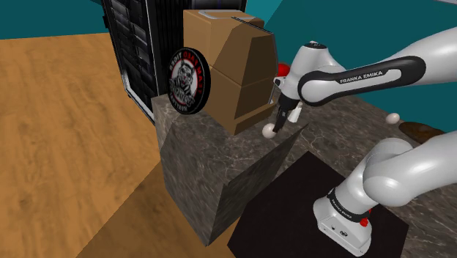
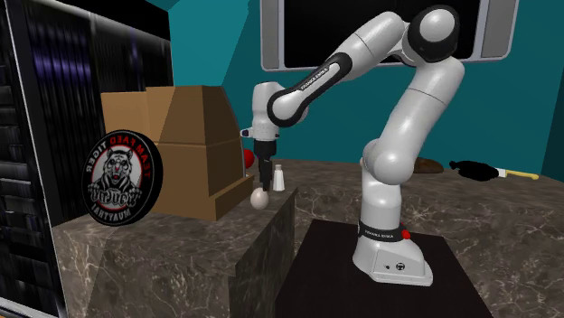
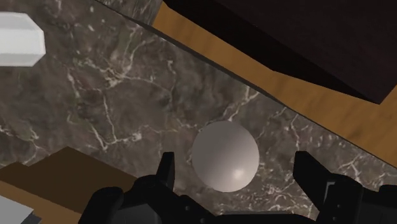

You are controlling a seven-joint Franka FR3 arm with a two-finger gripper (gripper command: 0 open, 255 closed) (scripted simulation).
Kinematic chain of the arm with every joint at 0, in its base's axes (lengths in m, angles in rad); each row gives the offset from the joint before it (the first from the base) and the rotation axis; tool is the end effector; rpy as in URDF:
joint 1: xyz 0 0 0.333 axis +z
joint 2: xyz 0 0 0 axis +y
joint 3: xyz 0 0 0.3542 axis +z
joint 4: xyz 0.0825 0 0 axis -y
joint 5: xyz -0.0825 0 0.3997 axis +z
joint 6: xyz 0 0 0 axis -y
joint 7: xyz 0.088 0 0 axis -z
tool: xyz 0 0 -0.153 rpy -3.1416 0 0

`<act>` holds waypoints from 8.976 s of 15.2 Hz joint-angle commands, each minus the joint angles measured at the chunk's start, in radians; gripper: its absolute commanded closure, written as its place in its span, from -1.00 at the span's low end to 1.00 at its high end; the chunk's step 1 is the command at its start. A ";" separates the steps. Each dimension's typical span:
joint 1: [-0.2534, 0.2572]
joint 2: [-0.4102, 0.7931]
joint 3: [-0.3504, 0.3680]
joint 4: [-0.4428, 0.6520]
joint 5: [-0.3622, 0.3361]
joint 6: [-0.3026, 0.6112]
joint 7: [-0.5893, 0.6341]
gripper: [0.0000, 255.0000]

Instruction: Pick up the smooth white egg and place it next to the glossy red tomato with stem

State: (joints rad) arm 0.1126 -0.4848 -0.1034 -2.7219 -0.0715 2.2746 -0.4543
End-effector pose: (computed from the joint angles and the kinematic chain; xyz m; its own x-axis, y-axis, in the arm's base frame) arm 0.3670 0.0025 0.3521 0.8674 0.4968 0.0290 0.4963 -0.8679 0.0231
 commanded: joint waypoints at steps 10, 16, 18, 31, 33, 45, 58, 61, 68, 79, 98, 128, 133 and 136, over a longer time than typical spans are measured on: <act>0.002 0.095 -0.009 -0.049 -0.006 0.145 -0.011 -1.00; 0.002 0.095 -0.009 -0.049 -0.006 0.145 -0.011 1.00; 0.001 0.095 -0.009 -0.049 -0.006 0.145 -0.011 1.00; 0.001 0.018 -0.003 -0.003 -0.004 0.022 -0.010 1.00; 0.001 -0.001 -0.002 0.012 -0.003 -0.012 -0.010 1.00; 0.002 -0.082 0.008 0.122 0.002 -0.203 -0.012 1.00; 0.005 -0.120 0.016 0.271 0.009 -0.390 -0.014 1.00; 0.005 -0.123 0.018 0.310 0.011 -0.431 -0.015 1.00; -0.042 0.030 -0.113 0.437 -0.031 -0.398 -0.174 1.00; -0.092 0.348 -0.297 0.746 0.022 -0.387 -0.440 1.00; -0.323 0.936 -0.392 1.404 0.301 -0.523 -0.774 1.00; -0.311 1.018 -0.359 1.117 0.356 -0.165 -0.821 1.00; -0.312 1.023 -0.358 1.113 0.359 -0.157 -0.823 1.00; -0.312 1.023 -0.358 1.113 0.359 -0.157 -0.823 1.00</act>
State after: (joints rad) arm -0.1987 0.5354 -0.4612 -1.6080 0.2878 2.1176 -1.2777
